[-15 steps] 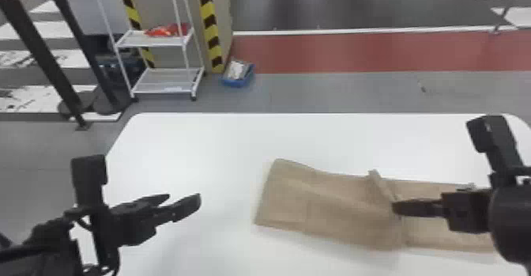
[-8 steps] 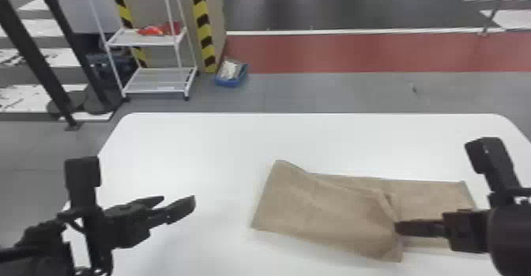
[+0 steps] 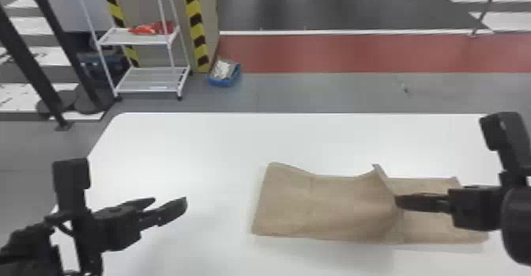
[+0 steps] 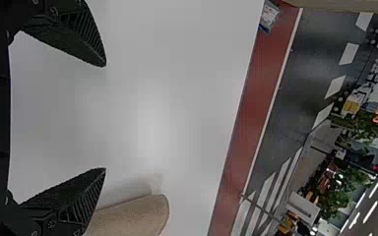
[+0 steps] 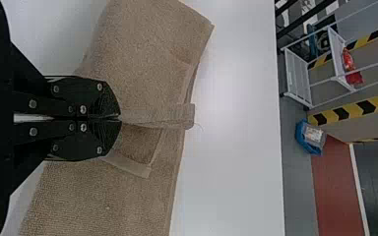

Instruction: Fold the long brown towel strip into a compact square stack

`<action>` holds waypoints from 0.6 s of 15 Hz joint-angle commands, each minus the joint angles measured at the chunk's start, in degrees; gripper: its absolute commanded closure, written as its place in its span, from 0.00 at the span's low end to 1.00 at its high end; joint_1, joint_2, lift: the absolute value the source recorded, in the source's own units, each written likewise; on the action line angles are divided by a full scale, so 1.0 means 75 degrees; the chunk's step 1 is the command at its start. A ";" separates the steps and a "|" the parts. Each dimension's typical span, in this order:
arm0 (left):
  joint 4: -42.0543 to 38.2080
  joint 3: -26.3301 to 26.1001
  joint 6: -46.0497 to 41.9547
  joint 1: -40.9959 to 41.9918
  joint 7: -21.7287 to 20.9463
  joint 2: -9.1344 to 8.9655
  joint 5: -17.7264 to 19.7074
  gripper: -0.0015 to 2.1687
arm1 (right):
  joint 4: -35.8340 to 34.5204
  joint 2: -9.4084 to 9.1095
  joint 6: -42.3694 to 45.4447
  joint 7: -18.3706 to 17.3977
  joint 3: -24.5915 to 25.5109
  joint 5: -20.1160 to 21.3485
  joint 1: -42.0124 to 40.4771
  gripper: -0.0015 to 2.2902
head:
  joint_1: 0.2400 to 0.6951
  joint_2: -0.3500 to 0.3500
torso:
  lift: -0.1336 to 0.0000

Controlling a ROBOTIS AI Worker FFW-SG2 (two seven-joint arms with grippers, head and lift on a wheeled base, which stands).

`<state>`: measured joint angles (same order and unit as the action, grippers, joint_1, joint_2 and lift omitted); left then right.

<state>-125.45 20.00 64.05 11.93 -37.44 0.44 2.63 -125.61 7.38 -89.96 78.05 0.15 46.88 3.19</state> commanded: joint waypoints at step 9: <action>0.0168 -0.0041 -0.0107 0.0015 0.0000 0.0000 -0.0011 0.06 | 0.0658 -0.0011 -0.0016 0.0037 0.0191 0.0277 -0.0097 0.01 | 1.00 0.53 | 0.07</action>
<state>-124.26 19.65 63.25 12.04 -37.44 0.44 2.55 -120.71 7.33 -89.96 78.05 1.20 48.93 1.90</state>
